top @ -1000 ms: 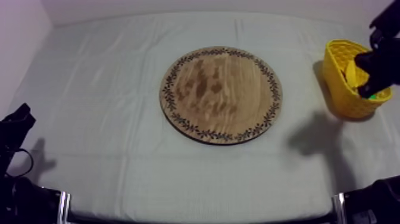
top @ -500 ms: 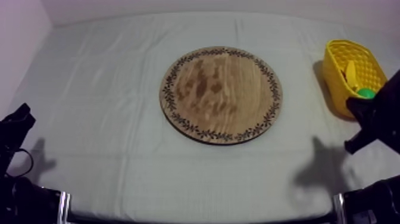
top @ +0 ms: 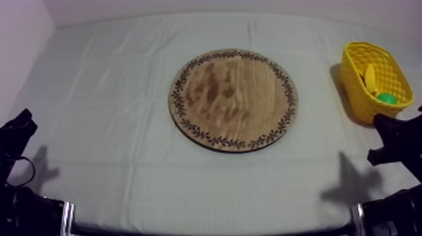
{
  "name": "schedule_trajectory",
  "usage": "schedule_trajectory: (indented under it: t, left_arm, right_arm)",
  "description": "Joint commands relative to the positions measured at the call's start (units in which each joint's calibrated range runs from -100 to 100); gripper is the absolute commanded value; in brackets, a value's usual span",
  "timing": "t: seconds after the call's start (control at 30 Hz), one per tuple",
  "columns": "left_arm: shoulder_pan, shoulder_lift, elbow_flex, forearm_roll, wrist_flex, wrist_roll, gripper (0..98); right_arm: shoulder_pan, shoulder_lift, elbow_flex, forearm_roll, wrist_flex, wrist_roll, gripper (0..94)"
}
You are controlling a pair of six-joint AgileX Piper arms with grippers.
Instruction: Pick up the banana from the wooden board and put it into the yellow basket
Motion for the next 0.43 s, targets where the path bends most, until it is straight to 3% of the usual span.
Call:
schedule_trajectory:
  t: [0.0, 0.17, 0.4]
  left_arm:
    - [0.0, 0.0, 0.0, -0.01, 0.0, 0.0, 0.1]
    - [0.0, 0.0, 0.0, -0.01, 0.0, 0.0, 0.1]
    - [0.0, 0.0, 0.0, -0.01, 0.0, 0.0, 0.1]
  right_arm:
    - [-0.3, -0.5, 0.3, 1.0, -0.7, 0.6, 0.5]
    - [-0.7, -0.8, 0.9, 1.6, -1.5, 5.0, 0.5]
    - [-0.8, -0.9, 1.0, 1.7, -1.7, 4.7, 0.5]
